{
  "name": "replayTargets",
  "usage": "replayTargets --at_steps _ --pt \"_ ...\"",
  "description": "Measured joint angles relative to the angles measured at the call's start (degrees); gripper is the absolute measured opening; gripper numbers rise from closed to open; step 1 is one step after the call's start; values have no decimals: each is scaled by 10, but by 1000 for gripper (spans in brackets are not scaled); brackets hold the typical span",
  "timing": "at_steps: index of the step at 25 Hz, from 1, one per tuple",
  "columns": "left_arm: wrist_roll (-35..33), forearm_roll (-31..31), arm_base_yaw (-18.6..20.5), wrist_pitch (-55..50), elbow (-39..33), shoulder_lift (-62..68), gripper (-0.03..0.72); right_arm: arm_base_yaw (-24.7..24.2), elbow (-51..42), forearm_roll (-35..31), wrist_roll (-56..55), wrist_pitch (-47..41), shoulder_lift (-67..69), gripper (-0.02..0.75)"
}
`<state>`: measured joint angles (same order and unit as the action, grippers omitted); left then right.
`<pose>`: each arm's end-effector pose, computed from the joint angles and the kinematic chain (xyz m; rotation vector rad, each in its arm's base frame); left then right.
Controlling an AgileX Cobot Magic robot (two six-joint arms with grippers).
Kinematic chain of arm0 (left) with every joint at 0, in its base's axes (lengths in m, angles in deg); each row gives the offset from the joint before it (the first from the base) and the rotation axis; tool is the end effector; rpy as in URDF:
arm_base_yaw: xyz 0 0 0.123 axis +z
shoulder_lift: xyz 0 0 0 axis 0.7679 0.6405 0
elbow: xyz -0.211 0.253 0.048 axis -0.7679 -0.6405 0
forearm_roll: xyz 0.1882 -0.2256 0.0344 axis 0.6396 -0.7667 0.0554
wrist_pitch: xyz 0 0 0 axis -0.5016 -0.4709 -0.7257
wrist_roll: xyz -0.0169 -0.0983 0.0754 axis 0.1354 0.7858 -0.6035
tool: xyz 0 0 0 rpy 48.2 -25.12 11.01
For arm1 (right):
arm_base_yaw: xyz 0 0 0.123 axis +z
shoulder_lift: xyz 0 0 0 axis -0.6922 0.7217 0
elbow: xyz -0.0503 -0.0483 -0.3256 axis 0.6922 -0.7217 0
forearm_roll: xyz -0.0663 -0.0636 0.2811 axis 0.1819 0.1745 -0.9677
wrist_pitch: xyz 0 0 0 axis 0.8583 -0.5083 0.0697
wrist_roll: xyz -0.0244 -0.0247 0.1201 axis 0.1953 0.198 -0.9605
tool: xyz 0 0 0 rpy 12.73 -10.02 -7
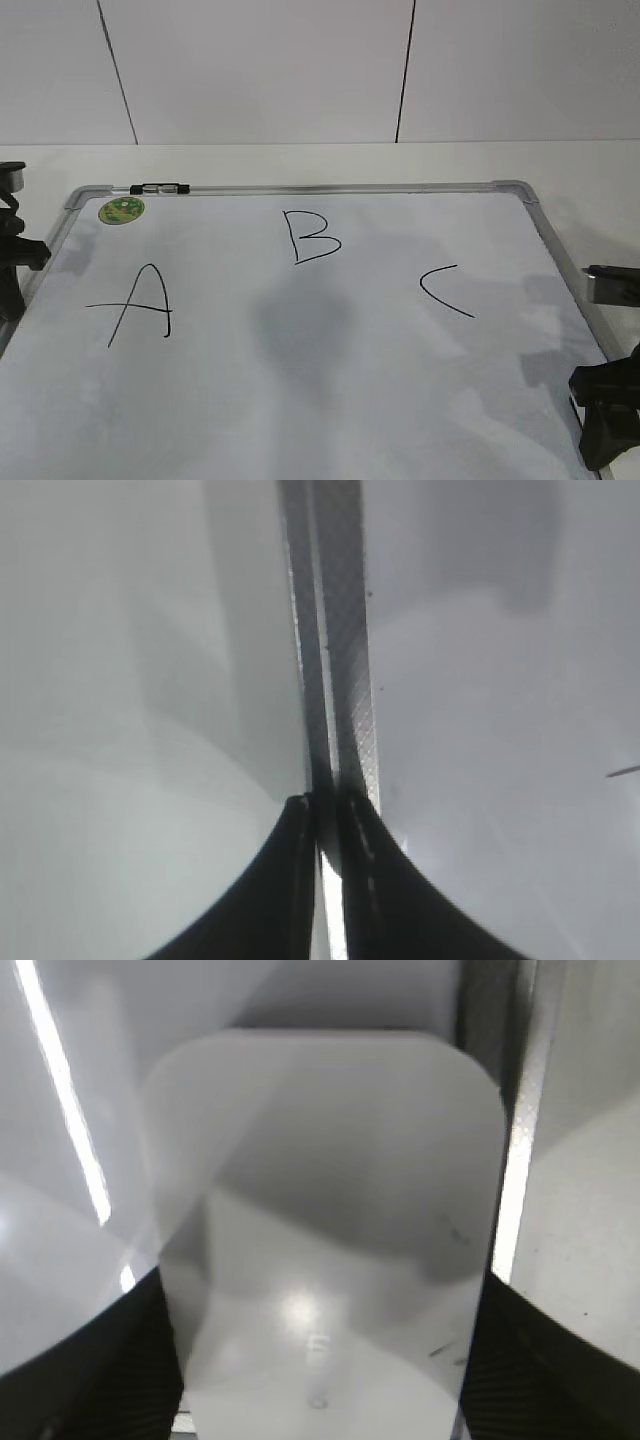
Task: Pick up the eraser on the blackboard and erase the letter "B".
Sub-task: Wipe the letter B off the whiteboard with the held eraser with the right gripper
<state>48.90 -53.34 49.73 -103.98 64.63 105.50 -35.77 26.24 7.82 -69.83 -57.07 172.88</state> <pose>0.3901 -0.0137 0.1373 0.1020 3.0445 -0.1278 0.2400 0.0487 0.1473 -0.0293 -2.9960 -0.1479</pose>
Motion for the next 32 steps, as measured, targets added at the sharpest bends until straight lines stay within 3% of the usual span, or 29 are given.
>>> replayTargets --at_steps 17,27,32 --pt "0 -4 0 1 0 0 20 0 2 -1 0 -11 1 540" --pt "0 -6 0 1 0 0 20 0 78 5 0 -63 4 538" --pt "0 -6 0 1 0 0 19 0 160 8 19 -126 4 538"
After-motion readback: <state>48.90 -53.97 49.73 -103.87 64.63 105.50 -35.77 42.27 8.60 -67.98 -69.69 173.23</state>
